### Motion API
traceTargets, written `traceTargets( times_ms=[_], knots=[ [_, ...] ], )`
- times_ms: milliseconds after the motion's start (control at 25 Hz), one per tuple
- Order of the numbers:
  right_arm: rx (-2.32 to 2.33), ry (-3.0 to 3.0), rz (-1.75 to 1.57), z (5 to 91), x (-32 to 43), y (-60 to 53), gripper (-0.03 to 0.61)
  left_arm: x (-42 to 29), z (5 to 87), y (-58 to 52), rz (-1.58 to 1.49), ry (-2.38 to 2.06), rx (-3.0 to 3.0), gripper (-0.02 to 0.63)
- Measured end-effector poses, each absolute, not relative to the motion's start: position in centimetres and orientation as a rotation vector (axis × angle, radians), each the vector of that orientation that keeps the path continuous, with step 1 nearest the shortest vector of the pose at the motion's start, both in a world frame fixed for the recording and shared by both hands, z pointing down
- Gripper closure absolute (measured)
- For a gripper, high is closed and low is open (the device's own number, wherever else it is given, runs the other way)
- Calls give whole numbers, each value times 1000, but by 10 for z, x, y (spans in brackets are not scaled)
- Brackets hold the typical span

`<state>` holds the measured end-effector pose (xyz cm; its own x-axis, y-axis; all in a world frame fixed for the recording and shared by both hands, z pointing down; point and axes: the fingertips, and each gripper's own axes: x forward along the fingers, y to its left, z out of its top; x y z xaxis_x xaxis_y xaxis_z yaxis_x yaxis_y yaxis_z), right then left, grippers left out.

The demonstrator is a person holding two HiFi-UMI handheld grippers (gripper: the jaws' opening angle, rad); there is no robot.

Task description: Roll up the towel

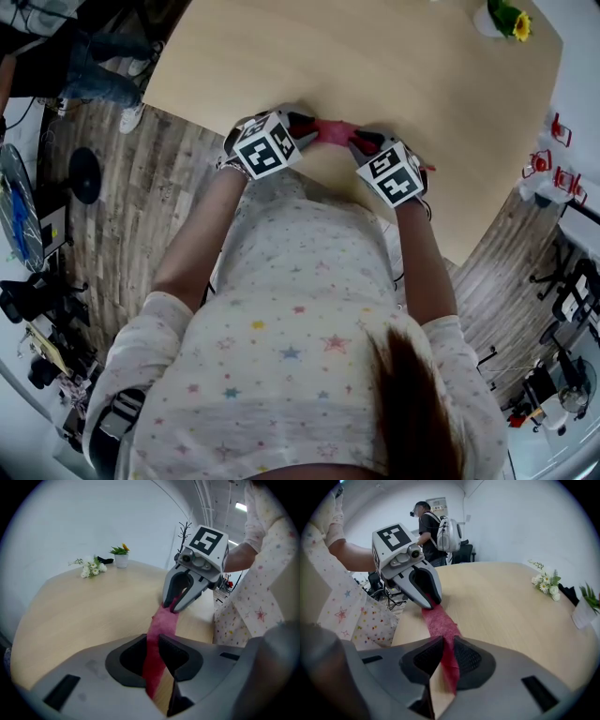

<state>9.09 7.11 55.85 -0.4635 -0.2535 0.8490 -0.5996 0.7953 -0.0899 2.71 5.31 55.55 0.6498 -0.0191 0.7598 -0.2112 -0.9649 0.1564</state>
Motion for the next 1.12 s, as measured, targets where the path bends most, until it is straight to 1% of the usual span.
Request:
traceTargets(
  times_ms=[200,400,600,720,880,1120],
  knots=[
    [730,-2138,528,528,93,60,502,26,535,40,1108,-266,2677,531],
    [933,-2233,521,481,113,34,511,19,485,8,922,-430,2742,531],
    [1206,-2326,434,417,140,5,548,4,419,-38,639,-691,2795,532],
    [1372,-2379,370,376,154,-5,575,-10,380,-59,488,-832,2804,562],
    [1543,-2420,255,327,168,-12,578,-23,334,-76,360,-957,2842,588],
    [1696,-2441,106,274,178,-11,578,-35,276,-82,182,-1079,2923,597]
  ],
)
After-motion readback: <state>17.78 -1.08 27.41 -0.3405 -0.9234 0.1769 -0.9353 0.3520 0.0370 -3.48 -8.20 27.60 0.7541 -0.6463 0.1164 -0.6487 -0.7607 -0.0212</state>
